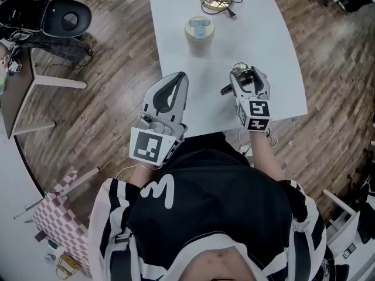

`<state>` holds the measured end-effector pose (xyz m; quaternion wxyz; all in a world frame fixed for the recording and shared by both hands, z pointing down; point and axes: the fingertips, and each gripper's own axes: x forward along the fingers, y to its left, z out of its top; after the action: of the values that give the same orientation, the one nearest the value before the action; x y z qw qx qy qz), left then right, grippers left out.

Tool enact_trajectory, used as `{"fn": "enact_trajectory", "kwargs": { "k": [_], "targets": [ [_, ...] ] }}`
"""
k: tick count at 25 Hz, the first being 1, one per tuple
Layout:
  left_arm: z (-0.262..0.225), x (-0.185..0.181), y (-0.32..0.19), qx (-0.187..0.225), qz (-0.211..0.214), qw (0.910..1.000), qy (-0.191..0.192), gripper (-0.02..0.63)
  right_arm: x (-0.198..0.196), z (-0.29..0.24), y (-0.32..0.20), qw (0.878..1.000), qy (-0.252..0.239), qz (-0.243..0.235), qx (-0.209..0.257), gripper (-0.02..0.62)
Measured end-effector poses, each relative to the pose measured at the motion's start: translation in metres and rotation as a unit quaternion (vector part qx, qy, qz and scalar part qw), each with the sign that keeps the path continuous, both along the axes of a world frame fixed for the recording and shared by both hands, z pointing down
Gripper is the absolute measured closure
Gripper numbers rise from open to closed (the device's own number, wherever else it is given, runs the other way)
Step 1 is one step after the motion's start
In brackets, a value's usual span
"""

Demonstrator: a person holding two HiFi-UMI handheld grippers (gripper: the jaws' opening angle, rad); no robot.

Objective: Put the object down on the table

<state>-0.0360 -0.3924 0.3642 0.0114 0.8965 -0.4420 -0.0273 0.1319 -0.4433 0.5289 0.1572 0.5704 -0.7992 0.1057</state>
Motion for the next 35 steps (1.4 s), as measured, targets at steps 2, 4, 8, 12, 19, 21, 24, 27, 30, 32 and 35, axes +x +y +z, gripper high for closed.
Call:
{"fn": "enact_trajectory", "kwargs": {
  "k": [2,4,8,12,19,21,24,27,30,32,35],
  "targets": [
    [-0.001,-0.002,0.001,0.000,-0.003,1.0000,0.000,0.601,0.000,0.003,0.000,1.000,0.002,-0.001,-0.003,0.306],
    [-0.001,-0.004,0.003,0.000,-0.005,1.0000,0.001,0.601,-0.001,0.005,0.000,1.000,0.003,-0.001,-0.006,0.305],
    [-0.001,-0.006,0.010,-0.001,-0.007,1.0000,0.007,0.601,-0.004,0.012,0.000,1.000,0.010,-0.004,-0.015,0.305],
    [0.000,-0.008,0.012,-0.004,-0.009,0.9999,0.005,0.601,-0.005,0.021,-0.002,1.000,0.018,-0.007,-0.025,0.305],
    [-0.003,-0.018,0.013,0.001,-0.023,0.9997,0.004,0.601,-0.007,0.035,-0.004,0.999,0.029,-0.016,-0.040,0.306],
    [-0.004,-0.018,0.014,0.001,-0.025,0.9997,0.003,0.601,-0.006,0.039,-0.003,0.998,0.033,-0.017,-0.044,0.305],
    [-0.002,-0.019,0.015,0.000,-0.026,0.9997,0.002,0.601,-0.007,0.045,-0.003,0.998,0.040,-0.021,-0.050,0.305],
    [-0.004,-0.020,0.017,0.007,-0.028,0.9996,0.002,0.601,-0.008,0.048,-0.005,0.997,0.044,-0.023,-0.053,0.307],
    [-0.006,-0.021,0.018,0.003,-0.036,0.9993,0.008,0.601,-0.007,0.052,-0.004,0.997,0.047,-0.024,-0.058,0.305],
    [-0.003,-0.022,0.020,-0.003,-0.036,0.9993,0.004,0.601,-0.007,0.055,-0.004,0.997,0.049,-0.025,-0.062,0.307],
    [-0.002,-0.024,0.021,-0.004,-0.039,0.9992,0.003,0.601,-0.008,0.058,-0.007,0.996,0.052,-0.024,-0.067,0.306]
  ]
}}
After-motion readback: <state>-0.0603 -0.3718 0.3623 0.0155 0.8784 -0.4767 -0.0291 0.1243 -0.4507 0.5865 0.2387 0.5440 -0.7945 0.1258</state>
